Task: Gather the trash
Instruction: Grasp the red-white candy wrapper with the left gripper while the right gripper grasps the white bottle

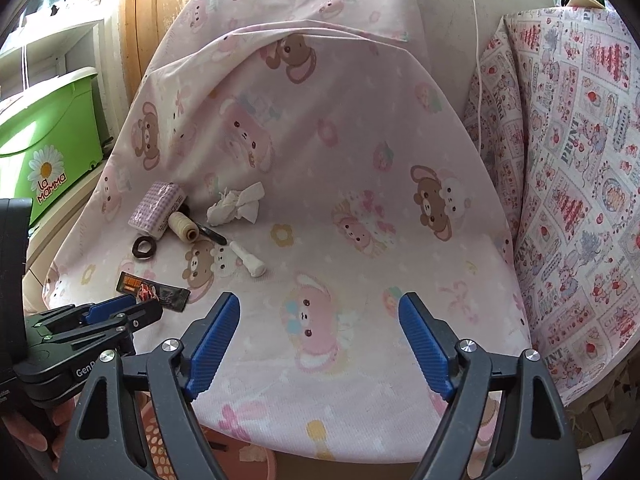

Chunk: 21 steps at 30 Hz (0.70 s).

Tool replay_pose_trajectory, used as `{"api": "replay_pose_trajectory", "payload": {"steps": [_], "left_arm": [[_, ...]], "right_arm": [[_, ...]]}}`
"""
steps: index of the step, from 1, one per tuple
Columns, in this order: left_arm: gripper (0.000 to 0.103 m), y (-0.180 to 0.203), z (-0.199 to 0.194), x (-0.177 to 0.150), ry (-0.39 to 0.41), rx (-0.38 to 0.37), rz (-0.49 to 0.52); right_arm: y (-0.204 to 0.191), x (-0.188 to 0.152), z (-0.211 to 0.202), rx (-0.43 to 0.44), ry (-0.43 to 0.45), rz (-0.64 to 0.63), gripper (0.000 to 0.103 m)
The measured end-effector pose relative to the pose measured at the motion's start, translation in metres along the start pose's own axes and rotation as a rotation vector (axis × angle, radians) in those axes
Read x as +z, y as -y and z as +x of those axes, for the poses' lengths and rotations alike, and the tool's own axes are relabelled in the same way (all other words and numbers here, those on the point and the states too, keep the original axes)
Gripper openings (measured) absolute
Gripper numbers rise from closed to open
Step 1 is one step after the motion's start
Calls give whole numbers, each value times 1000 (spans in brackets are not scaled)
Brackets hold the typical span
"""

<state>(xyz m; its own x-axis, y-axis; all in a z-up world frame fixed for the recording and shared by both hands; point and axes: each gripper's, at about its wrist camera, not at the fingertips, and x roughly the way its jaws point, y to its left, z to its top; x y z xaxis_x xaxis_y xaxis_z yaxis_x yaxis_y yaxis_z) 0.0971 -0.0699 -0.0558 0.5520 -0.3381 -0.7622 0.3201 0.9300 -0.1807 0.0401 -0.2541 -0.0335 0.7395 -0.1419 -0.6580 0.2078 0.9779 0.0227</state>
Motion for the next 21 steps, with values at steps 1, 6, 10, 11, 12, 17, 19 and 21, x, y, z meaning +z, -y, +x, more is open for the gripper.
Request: {"api": "replay_pose_trajectory", "payload": {"steps": [1,6,10,11,12,17,19,21], "left_arm": [[31,-1,1,1,6,9,3],[15,-8,2,5,3,-8,-8],[14,-7,-24,6,84,39,61],[14,-8,-30,6,101,42,65],[14,-10,-35,7,116,46,60],[15,-24,-49,6,175,101,19],[15,-26,-52,7,190,128,8],[15,-26,-55,8,204,176,12]], "right_arm": [[0,0,1,9,-5,0,83],[-10,0,0,50,-13,-40,83],[-13,0,-3,104,-31,-48,83],[-14,1,-2,132,-48,-53,83],[-16,2,-2,164,-68,-64,83],[-24,24,-8,242,-77,-110,83],[-22,41,-1,228,-95,-105,83],[-23,53,4,215,-97,-130,83]]}}
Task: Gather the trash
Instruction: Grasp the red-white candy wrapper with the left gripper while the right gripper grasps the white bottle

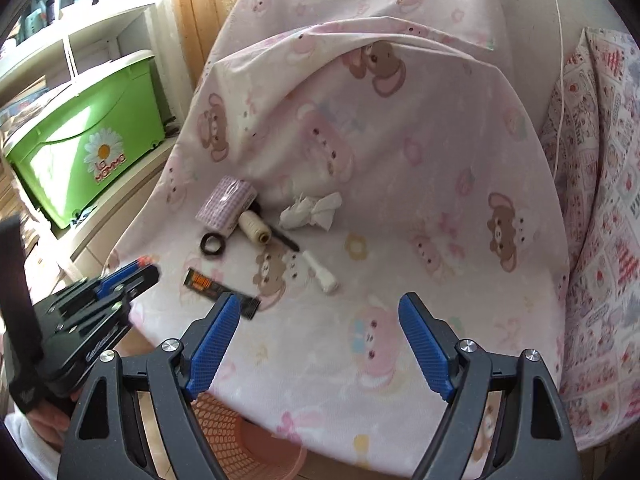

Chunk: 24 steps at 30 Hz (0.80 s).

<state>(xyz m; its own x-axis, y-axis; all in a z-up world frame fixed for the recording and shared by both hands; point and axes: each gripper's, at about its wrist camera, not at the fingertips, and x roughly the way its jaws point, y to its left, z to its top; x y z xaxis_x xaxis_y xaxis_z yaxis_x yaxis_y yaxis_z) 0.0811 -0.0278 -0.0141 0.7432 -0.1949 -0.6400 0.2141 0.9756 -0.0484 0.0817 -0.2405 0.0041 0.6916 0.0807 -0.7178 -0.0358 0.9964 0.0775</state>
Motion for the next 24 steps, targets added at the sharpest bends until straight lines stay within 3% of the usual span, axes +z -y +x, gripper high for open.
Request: {"api": "replay_pose_trajectory", "payload": {"steps": [6,15,20,24], "left_arm": [[16,-2,-1,-3,16,35,8],[16,-4,12,-7,-8,70,-14],[16,-1,16,-8,-14,73,-16],[16,1,16,-8,-14,72,-8]], "right_arm": [[0,14,29,-18,-29,-114,82],[-2,9,77,-16,-84,-88,73],[3,13,92,10,-117,-53,60],[-3,13,100,10,-128,-72,56]]}}
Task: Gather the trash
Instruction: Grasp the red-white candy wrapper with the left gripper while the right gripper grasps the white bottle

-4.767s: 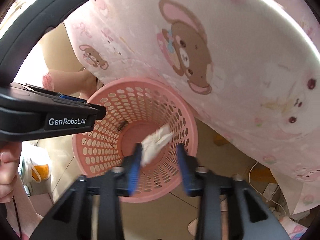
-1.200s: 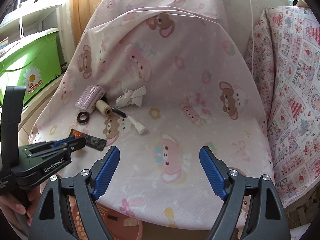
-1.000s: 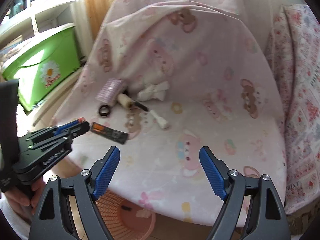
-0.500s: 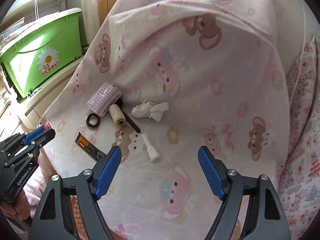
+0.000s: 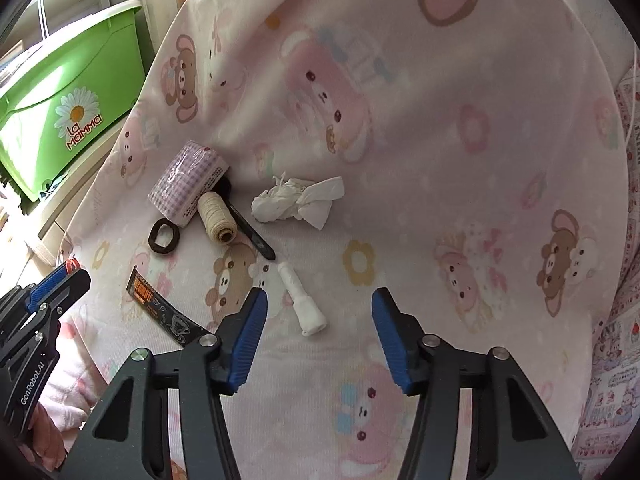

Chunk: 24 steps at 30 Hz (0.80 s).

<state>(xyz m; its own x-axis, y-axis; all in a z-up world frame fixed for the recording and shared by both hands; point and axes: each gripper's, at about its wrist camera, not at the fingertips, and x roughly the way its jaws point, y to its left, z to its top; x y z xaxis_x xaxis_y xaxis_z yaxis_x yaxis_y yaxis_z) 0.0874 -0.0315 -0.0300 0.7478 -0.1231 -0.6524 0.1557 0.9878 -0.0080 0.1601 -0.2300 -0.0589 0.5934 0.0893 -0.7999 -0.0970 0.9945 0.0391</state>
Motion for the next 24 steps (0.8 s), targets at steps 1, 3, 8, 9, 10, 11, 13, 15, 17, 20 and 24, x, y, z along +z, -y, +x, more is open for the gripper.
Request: {"api": "replay_pose_trajectory", "payload": {"steps": [1,3,8,9,10,11,13,15,17,20,24], "left_arm": [[16,0,0,0,0,-2,0],[17,-1,0,0,-2,-6,-2],[17,-4,-2,1,-2,-5,-12],[17,-5,-2,1,-2,-5,-16],[17,-5,-2,1,-3,-6,-20],[17,-6,-2,1,-3,-8,-24],[17,-7,-2,1,-3,-7,-30],[17,-8,-2,1,-3,-2,-33],[17,-9,-2,1,-4,-6,-40],[17,-10,-4,2,1,-8,-43],[17,-10,-5,2,6,-10,-40]], "right_arm": [[-1,0,2,-3,-3,-6,53],[-3,-1,6,-3,-17,-9,47],[3,-3,13,0,-35,37,33],[5,-3,14,5,-37,42,31],[5,-4,14,6,-37,43,25],[5,-5,14,12,-37,42,18],[5,-8,12,35,-33,50,8],[7,-10,8,52,-26,68,6],[9,-9,4,78,-21,87,3],[20,-10,-5,117,-8,123,3],[25,-10,-17,88,47,113,3]]}}
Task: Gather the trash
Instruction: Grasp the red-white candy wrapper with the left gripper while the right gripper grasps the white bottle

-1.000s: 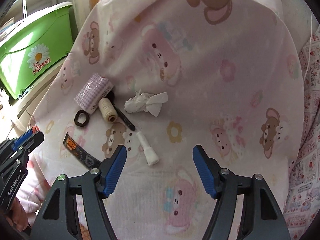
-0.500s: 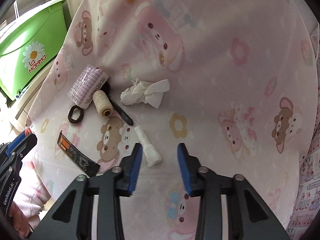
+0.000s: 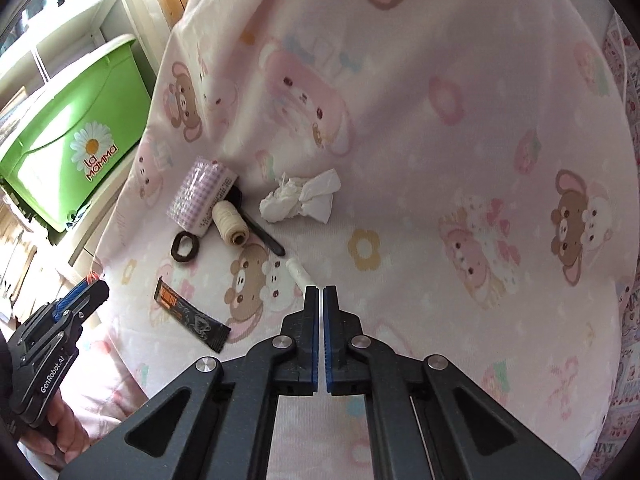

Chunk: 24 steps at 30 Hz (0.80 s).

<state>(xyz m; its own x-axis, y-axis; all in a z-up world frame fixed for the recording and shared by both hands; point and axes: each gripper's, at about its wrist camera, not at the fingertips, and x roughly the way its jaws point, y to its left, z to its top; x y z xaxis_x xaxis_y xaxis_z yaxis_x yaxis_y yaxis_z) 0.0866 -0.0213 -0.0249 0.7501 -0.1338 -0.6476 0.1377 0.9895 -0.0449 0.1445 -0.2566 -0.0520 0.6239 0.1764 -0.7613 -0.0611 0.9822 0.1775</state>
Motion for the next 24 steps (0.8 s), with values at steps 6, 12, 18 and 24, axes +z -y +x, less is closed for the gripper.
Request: {"api": "replay_pose_trajectory", "payload": {"steps": [6,12,18,24], "left_arm": [[17,0,1,1,-4,-5,-3],[17,-1,1,0,-3,3,-3],[17,-2,2,-1,-3,11,-4],[17,1,0,0,2,2,5]], "right_arm": [[-12,2,11,-12,-43,-76,57],[-30,-1,33,-78,-82,-161,45],[-31,-2,41,-108,-99,-150,27],[-22,-4,36,-87,-80,-119,19]]}}
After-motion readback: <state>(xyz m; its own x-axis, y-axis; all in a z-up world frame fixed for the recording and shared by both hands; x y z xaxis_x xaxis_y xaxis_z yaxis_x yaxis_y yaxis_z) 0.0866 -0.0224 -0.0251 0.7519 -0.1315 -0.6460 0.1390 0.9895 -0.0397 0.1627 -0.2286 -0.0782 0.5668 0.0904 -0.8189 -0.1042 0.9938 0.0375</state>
